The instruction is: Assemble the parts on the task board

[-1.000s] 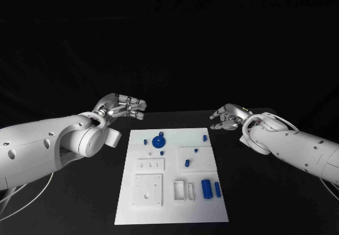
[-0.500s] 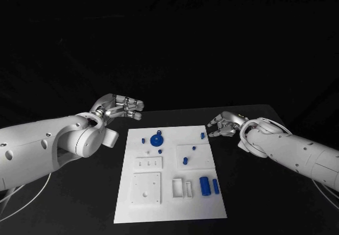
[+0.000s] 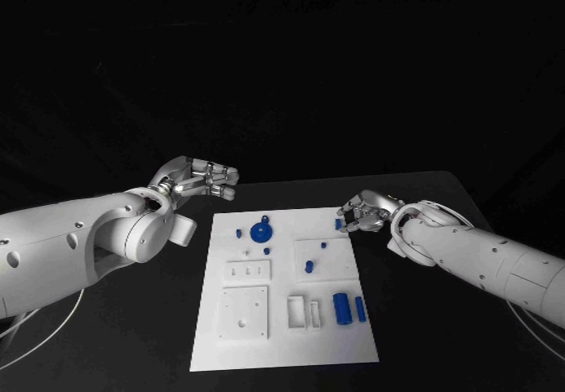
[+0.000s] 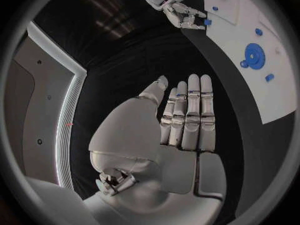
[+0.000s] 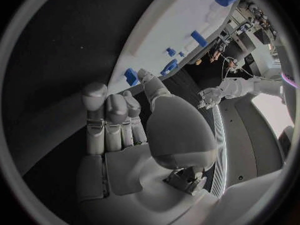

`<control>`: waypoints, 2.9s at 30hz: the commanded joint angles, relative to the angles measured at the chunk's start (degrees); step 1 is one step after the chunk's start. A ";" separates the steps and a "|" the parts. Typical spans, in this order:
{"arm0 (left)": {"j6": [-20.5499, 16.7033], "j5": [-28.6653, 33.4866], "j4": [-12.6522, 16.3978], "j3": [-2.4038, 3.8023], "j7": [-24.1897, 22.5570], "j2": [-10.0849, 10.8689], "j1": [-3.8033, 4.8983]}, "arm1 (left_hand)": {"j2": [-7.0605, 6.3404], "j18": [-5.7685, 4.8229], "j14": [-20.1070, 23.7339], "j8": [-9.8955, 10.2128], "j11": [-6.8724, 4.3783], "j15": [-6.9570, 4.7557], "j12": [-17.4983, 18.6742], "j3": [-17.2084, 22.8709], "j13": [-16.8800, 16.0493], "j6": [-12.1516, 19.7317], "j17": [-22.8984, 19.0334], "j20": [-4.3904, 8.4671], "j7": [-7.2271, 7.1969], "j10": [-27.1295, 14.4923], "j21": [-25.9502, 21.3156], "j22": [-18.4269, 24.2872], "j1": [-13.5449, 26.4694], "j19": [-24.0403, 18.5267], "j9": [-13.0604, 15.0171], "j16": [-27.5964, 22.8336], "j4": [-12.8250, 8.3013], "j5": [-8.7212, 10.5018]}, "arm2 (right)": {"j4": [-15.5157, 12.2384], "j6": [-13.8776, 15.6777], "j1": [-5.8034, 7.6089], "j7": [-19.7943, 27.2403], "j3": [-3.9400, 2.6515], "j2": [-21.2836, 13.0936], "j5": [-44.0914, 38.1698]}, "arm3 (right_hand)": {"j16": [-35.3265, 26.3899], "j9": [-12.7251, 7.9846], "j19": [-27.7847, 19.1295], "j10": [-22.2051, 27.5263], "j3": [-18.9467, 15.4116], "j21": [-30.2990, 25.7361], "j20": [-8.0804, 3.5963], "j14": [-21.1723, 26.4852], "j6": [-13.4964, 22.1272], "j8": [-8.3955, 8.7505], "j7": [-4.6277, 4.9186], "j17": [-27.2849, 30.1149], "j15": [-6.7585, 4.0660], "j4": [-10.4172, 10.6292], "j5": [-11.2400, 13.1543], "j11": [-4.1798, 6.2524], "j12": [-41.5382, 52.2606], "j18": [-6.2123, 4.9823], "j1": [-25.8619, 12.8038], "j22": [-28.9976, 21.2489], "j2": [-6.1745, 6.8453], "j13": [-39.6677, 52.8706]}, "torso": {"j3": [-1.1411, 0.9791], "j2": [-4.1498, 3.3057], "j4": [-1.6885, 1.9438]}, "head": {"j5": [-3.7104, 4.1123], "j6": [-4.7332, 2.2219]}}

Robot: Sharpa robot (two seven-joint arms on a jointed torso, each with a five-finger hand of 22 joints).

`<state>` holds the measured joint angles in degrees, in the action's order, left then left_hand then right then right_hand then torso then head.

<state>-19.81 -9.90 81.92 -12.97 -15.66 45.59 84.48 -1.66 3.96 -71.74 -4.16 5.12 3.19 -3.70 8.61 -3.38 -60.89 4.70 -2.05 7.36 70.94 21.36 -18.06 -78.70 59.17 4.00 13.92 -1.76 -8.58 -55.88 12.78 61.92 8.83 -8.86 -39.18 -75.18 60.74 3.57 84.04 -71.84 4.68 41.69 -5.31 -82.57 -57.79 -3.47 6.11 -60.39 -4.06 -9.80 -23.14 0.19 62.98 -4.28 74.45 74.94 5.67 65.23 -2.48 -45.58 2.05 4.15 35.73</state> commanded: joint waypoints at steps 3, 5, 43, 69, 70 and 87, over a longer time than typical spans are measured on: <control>0.90 -0.09 -0.01 0.04 -0.65 -0.12 0.00 | 0.25 -0.52 0.33 0.26 -0.18 0.03 0.17 -0.03 -0.03 0.29 -0.07 -0.01 0.05 -0.31 0.06 -0.06 -0.05 -0.53 0.02 -0.34 -0.29 -0.10 | 0.45 -0.74 -0.46 0.69 -0.02 0.30 -0.12 | -0.01 0.05 0.47 0.29 -0.28 -0.34 0.06 0.16 0.40 -0.09 -0.01 -0.08 -0.02 -0.13 -0.19 0.03 -0.21 -0.24 -0.07 4.86 -0.68 0.02 | -0.01 0.01 -0.01 | 0.02 0.33; 0.92 -0.10 -0.02 0.04 -0.63 -0.12 0.00 | 0.25 -0.52 0.33 0.26 -0.18 0.03 0.17 -0.03 -0.03 0.29 -0.07 -0.01 0.05 -0.31 0.06 -0.06 -0.05 -0.53 0.02 -0.34 -0.29 -0.10 | 0.60 -0.72 -0.62 0.67 -0.02 0.43 -0.20 | -0.01 0.04 0.47 0.35 -0.26 -0.31 0.09 0.17 0.45 -0.08 0.02 -0.10 0.02 -0.26 -0.16 0.00 -0.23 -0.28 -0.06 4.87 -0.72 -0.01 | 0.01 0.01 0.01 | 0.00 0.39; 1.16 -0.43 0.00 0.04 -0.28 -0.17 0.00 | 0.49 -0.49 0.36 0.25 -0.17 0.05 0.16 -0.03 -0.03 0.30 -0.07 -0.04 0.06 -0.31 0.53 -0.47 0.26 -0.93 0.02 -0.36 -0.86 -0.07 | 2.55 0.77 -0.94 -0.80 -0.03 2.34 0.00 | 0.69 0.04 0.66 0.01 7.55 0.50 0.24 -0.10 -3.95 -0.09 -0.10 -0.81 0.14 -1.03 5.04 -0.21 0.79 -0.49 -2.89 4.97 -2.24 0.47 | -0.02 -0.06 -0.09 | -0.28 0.84; 1.25 -0.63 0.00 0.05 -0.09 -0.19 0.00 | 0.50 -0.48 0.36 0.26 -0.17 0.04 0.17 -0.03 -0.03 0.32 -0.06 -0.02 0.08 -0.32 0.67 -0.59 0.19 -1.04 0.02 -0.36 -1.03 -0.02 | 2.58 0.75 -0.95 -0.98 -0.03 2.81 -0.53 | 0.68 0.07 0.61 0.00 7.94 0.50 0.06 -0.12 -5.76 -0.08 -0.63 -0.89 -0.08 -1.02 6.81 0.09 0.80 -0.35 -2.53 4.95 -2.78 0.53 | -0.09 -0.01 -0.08 | -0.30 0.96; 1.26 -0.63 0.00 0.05 -0.08 -0.19 0.00 | 0.50 -0.48 0.36 0.26 -0.17 0.04 0.17 -0.03 -0.03 0.32 -0.06 -0.02 0.08 -0.32 0.67 -0.59 0.19 -1.04 0.02 -0.36 -1.03 -0.02 | 2.58 0.81 -0.95 -0.97 -0.03 2.82 -0.57 | 0.66 0.10 0.60 -0.03 8.42 0.48 0.01 -0.11 -6.36 -0.13 -0.82 -0.88 -0.14 -1.09 8.07 0.19 0.84 -0.32 -2.32 4.94 -3.11 0.57 | -0.09 -0.01 -0.08 | -0.30 0.96; 1.24 -0.79 0.00 0.05 0.08 -0.22 0.00 | 0.69 -0.48 0.34 0.23 -0.19 0.03 0.17 -0.02 -0.03 0.28 -0.05 -0.02 0.04 -0.29 0.79 -0.70 0.21 -1.10 0.03 -0.33 -1.03 0.02 | 2.21 4.40 -0.95 -1.12 -0.03 2.90 -1.61 | 0.79 0.39 0.65 -0.55 13.66 1.21 -1.08 -0.31 -13.91 -0.16 -2.85 -1.37 -1.15 -1.89 15.18 1.41 0.75 0.63 -2.10 5.05 -5.02 0.81 | -0.15 -0.05 -0.09 | -0.11 1.05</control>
<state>-19.29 -10.36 81.78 -12.96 -15.41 45.48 84.45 -1.43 3.95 -71.74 -4.16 5.12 3.19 -3.70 8.58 -3.38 -60.89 4.70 -2.04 7.36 70.94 21.83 -18.72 -78.47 58.55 4.00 13.92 -2.36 -8.58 -53.46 15.39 61.00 7.80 -8.88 -36.33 -75.81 61.22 3.61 84.01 -72.38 18.37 42.65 -6.11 -82.80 -68.24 -3.32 4.50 -61.70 -4.72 -11.79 -7.35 1.34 63.65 -4.29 72.41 74.91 1.03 65.97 -2.63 -45.60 1.96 4.00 36.78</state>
